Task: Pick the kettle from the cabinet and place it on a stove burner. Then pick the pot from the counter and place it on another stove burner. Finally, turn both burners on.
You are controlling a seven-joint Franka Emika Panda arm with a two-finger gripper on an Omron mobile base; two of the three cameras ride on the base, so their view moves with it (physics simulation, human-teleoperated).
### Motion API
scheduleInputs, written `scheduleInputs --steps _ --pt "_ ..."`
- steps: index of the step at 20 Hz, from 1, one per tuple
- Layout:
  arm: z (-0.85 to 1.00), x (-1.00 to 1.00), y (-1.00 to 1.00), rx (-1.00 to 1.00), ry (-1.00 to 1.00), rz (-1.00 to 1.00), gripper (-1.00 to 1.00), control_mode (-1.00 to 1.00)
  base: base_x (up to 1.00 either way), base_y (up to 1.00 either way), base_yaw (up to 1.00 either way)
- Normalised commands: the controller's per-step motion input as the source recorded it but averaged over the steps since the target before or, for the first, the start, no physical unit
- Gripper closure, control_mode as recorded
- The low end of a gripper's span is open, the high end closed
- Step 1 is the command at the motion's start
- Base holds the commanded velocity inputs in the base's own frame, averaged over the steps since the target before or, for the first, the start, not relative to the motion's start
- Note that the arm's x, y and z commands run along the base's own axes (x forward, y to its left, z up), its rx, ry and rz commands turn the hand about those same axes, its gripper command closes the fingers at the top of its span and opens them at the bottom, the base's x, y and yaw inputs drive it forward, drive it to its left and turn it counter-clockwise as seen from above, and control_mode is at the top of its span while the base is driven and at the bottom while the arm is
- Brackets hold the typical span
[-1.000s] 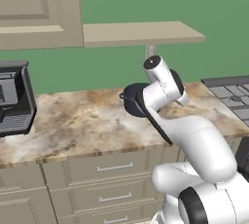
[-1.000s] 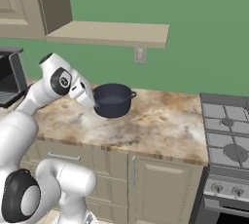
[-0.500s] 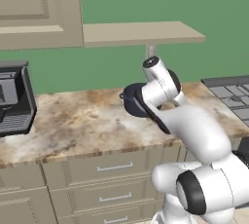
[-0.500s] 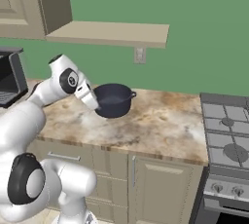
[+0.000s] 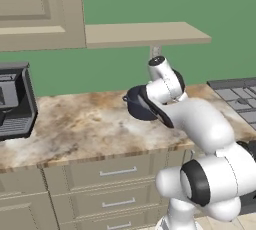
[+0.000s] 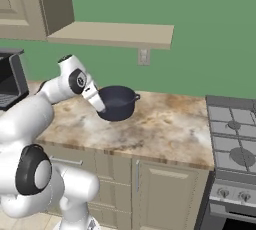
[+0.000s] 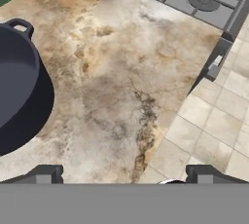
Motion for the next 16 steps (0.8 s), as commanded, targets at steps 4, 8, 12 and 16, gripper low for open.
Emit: scheduleInputs --steps 4,8,12,16 --pt "-0.23 0.03 0.00 0.07 0.00 0.06 -1.00 -1.00 0.00 0.00 0.00" --pt "-0.26 0.00 0.00 0.05 0.00 0.00 -1.00 -1.00 0.00 0.00 0.00" --pt "-0.15 0.09 0.00 0.04 0.00 0.00 -1.00 -1.00 0.00 0.00 0.00" --pt "-0.10 0.22 0.00 0.05 0.00 0.00 -1.00 -1.00 0.00 0.00 0.00"
